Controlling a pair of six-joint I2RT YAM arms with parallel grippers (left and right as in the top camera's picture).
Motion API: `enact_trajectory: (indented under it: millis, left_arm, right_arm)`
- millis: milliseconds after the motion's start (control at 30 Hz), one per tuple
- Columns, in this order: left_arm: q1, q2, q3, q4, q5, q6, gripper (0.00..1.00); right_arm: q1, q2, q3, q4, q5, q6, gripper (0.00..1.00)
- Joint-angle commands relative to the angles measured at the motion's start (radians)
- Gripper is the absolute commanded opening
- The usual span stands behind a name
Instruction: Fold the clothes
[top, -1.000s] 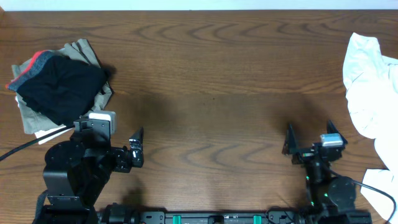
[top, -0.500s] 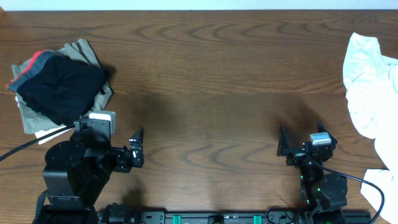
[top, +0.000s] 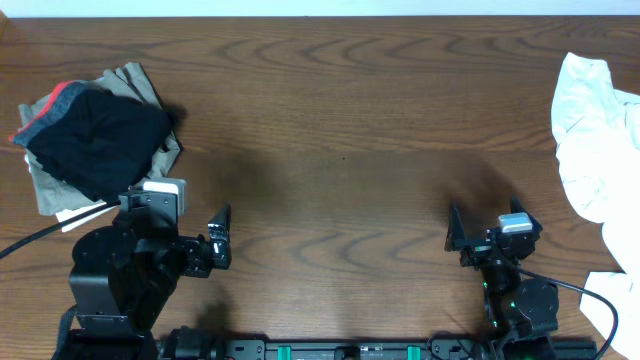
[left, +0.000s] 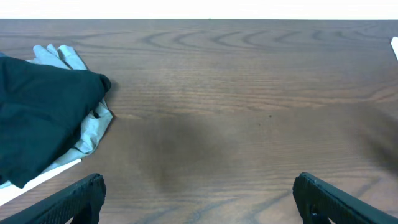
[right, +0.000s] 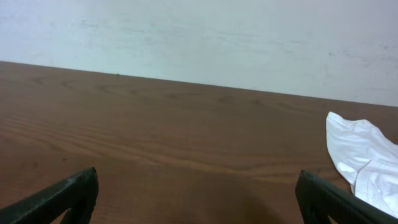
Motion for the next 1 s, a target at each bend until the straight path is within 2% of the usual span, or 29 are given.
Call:
enact_trajectory:
  millis: [0,500,967]
  left_arm:
    - [-0.003,-0.005,-0.001,0.003,-0.009,0.003,0.98]
    - [-0.003,-0.028,-0.059,0.003,-0.008,0.003,0.98]
    - [-0.003,-0.352,-0.408,0.003,-0.008,0.003,0.98]
  right_arm:
    - [-0.01,-0.008,-0.002,-0.005,-0.008,-0.018,0.99]
    - [-0.01,-0.008,-0.002,-0.005,-0.008,-0.018,0.99]
    - [-0.01,-0.008,-0.002,-0.005,-0.008,-0.018,0.99]
